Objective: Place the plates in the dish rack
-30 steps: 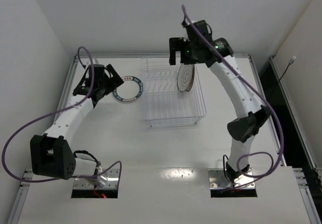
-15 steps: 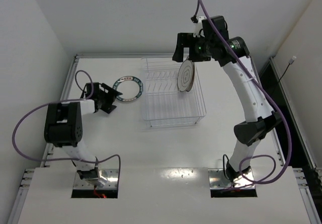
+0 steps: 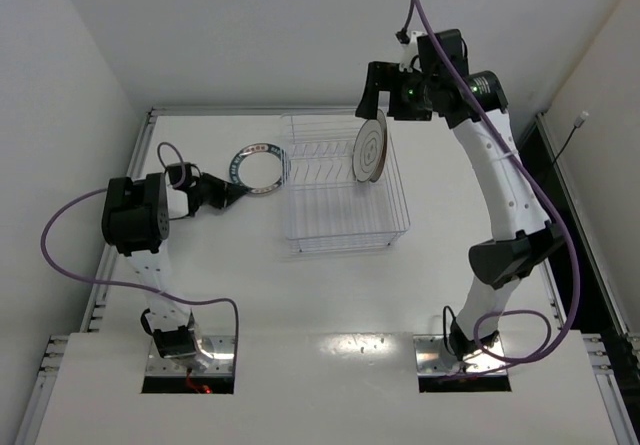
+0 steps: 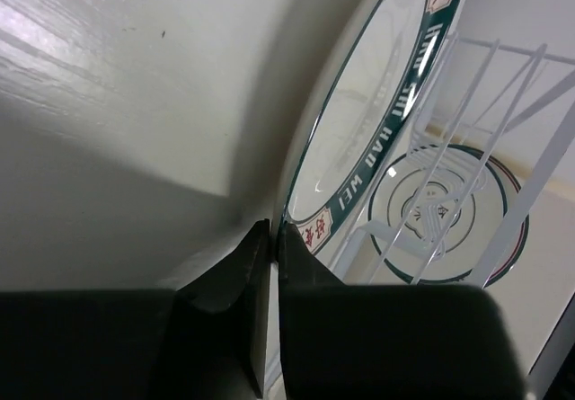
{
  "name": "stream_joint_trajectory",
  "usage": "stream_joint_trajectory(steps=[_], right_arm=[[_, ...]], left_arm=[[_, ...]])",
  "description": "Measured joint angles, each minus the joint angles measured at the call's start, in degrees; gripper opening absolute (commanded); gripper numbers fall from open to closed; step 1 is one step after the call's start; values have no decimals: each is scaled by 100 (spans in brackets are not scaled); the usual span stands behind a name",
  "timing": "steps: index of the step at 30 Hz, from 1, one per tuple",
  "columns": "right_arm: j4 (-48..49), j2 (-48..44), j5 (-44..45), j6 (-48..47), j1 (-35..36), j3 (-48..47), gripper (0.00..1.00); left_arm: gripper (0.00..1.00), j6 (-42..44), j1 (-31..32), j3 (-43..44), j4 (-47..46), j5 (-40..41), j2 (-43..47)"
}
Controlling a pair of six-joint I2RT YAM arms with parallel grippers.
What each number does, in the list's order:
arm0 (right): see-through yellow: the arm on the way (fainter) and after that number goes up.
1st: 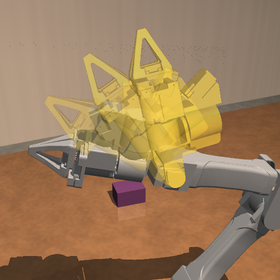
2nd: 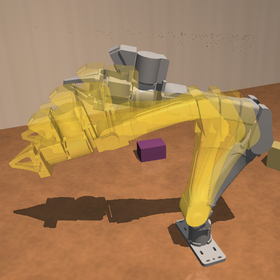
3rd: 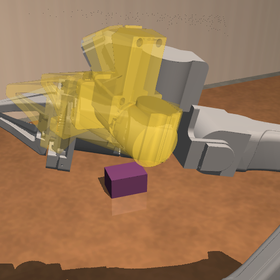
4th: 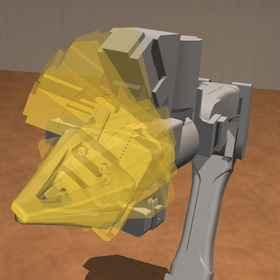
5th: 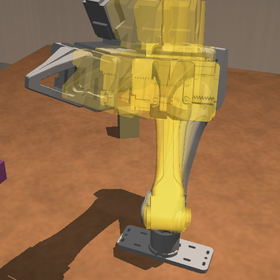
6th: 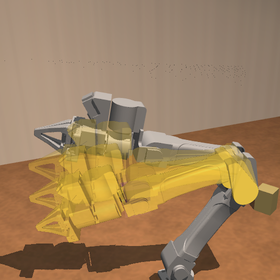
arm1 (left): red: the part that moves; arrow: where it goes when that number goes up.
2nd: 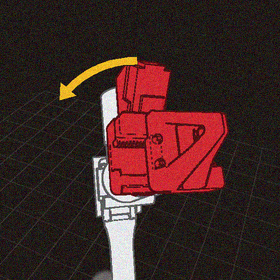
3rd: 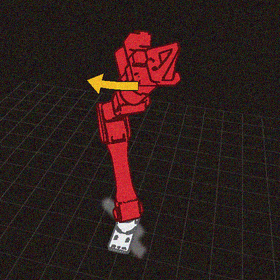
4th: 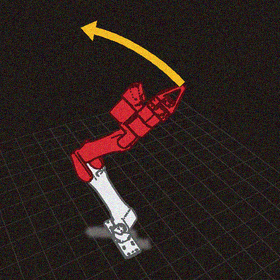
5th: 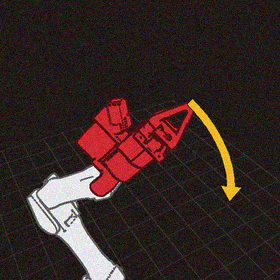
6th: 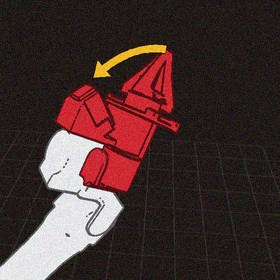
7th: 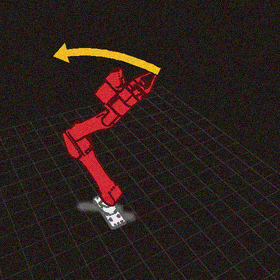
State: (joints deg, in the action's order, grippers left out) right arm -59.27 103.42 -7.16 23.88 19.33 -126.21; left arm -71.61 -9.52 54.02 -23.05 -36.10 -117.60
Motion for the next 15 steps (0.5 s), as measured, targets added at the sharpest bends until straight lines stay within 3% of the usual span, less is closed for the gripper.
stream_joint_trajectory(steps=[5,9,12,15], right_arm=[[-7,13,-234,20,-92,-2,100],[22,68,-597,83,-94,-2,100],[247,131,-1137,186,-118,44,100],[787,144,-1921,378,-168,404,100]], left_arm=[[0,240,-33,162,570,142,179],[0,643,-138,1198,1856,474,345],[0,772,-229,1919,2343,654,564],[0,752,-299,2096,2455,619,1010]])
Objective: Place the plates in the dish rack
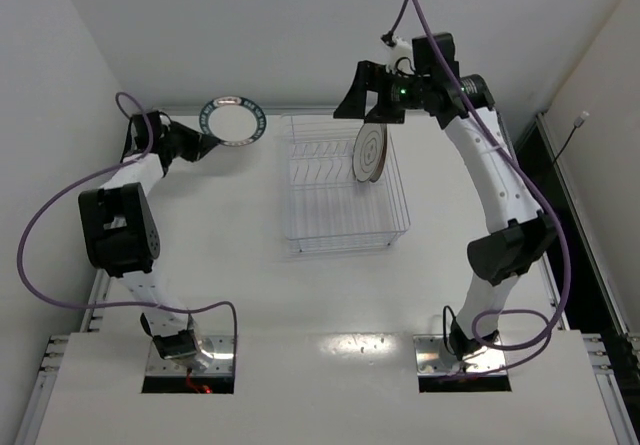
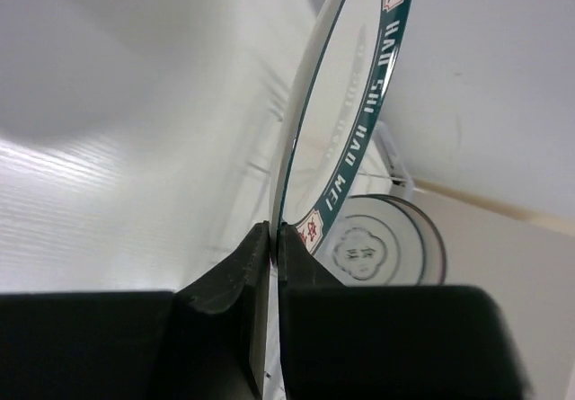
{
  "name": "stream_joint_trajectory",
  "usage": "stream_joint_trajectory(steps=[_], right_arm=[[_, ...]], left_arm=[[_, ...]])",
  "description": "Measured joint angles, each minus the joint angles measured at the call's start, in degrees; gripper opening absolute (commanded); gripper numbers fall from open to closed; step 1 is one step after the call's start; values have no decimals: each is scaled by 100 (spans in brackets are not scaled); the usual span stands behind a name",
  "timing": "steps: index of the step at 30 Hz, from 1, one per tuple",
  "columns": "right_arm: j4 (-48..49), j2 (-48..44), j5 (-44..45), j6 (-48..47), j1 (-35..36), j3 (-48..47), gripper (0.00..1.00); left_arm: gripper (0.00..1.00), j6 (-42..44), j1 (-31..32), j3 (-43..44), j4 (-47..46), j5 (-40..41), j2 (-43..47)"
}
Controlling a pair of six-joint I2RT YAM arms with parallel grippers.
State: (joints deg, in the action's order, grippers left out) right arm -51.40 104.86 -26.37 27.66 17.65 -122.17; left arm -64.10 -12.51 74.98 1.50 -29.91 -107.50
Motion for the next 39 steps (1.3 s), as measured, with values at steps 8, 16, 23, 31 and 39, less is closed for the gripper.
stream_joint_trajectory(steps=[8,16,23,31,39], right_arm=[[1954,417,-1808,1360,-162,1467,100],[2802,1770,-2197,2087,-254,1137,100],[3510,2367,-2223,2583,-262,1102,85],[4350,3058,-2312,3259,-254,468,49],[4592,3150,-2350,3545,-337,264,0]], left_arm=[[0,-234,188,363,175,-249,415],[0,-669,1134,345,-133,-654,415],[0,-964,1329,258,-511,-804,415],[0,-1338,1899,-118,-1097,-918,415],[14,-1593,1991,-173,-1281,-927,417]])
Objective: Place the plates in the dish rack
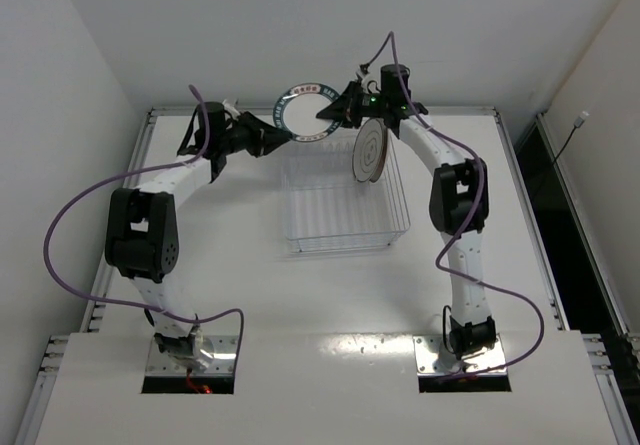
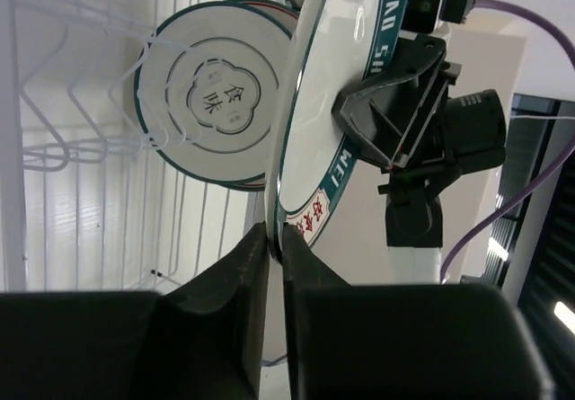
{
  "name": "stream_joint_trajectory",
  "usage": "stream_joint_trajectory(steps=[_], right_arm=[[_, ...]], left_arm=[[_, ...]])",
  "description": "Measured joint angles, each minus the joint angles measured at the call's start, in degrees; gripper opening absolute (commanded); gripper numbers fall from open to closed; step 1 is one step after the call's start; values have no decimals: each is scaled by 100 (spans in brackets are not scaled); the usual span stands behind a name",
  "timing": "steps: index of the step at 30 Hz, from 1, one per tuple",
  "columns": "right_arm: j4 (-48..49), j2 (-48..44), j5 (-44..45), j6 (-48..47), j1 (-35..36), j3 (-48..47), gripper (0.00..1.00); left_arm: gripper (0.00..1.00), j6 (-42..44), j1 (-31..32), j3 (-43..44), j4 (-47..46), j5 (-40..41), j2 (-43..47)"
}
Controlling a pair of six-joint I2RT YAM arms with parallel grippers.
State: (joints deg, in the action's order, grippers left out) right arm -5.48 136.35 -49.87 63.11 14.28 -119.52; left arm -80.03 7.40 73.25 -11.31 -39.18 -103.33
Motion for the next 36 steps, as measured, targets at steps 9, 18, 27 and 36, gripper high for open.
stream_joint_trajectory(steps=[9,18,27,36], right_arm=[[-2142,-601,1237,-1143,22,-393,0],[-4798,-2048,4920,-3008,315,-1217,0],[-6017,-1574,7263,-3974,1384,-1270,0],[-6041,-1080,8087,-4435,1537,-1143,0]], left_arm=[[100,538,33,219,533,-20,-9],[100,2310,44,2111,3040,1434,-70],[100,3176,44,2323,4756,3182,-48],[100,3392,44,2371,5112,3602,-33]])
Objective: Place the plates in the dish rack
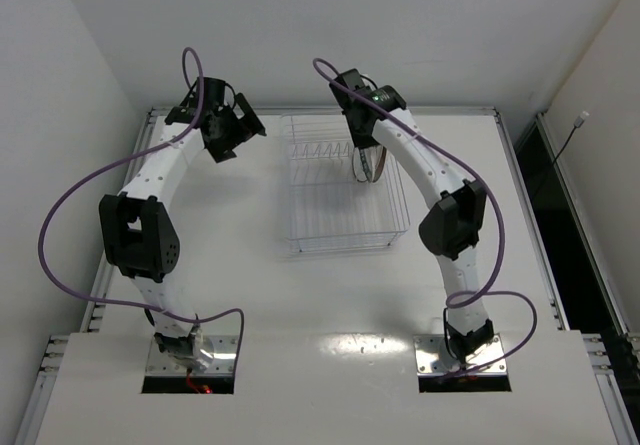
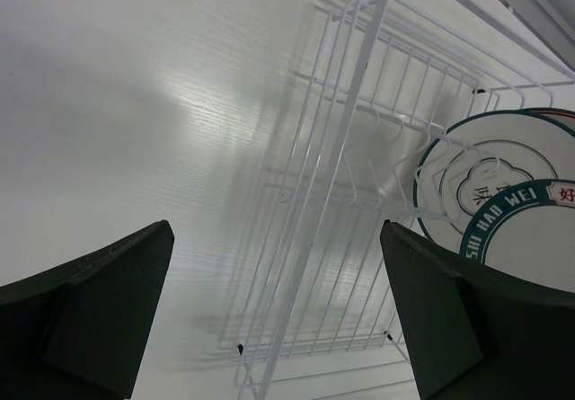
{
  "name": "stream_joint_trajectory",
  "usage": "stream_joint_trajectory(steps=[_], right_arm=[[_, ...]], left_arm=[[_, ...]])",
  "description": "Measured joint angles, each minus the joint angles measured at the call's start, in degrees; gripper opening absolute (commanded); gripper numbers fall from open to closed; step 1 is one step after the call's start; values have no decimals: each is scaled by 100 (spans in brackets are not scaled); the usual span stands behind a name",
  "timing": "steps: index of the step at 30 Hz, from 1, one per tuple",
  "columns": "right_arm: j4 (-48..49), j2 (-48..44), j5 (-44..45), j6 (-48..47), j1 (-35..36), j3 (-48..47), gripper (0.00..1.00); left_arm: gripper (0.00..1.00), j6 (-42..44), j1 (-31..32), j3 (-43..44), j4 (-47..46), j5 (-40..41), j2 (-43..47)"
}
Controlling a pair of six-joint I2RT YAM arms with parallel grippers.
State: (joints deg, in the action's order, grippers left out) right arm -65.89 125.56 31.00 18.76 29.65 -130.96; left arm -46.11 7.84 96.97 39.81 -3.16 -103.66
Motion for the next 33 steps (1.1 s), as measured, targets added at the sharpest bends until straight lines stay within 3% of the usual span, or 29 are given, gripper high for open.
stream_joint_trajectory(steps=[11,14,16,23,24,26,27,33], right_arm=[[634,553,-345,-87,-151,-79,3],[734,758,-470,-57,-168,-79,22],[741,861,-507,-66,-181,-79,24],[763,881,-494,35,-407,-79,59],[785,828,-518,68,-407,-79,71],[778,673,-595,144,-380,-79,84],[765,575,-619,155,-354,-79,98],[533,-750,-782,181,-452,-79,100]], left_arm=[[100,46,0,-4,0,-9,0],[100,46,0,-7,2,-11,0],[100,48,0,-7,0,-13,0],[100,63,0,-7,0,-20,0],[100,68,0,-7,0,-9,0],[100,90,0,-7,0,13,0],[100,105,0,-7,0,28,0],[100,216,0,-7,7,131,0]])
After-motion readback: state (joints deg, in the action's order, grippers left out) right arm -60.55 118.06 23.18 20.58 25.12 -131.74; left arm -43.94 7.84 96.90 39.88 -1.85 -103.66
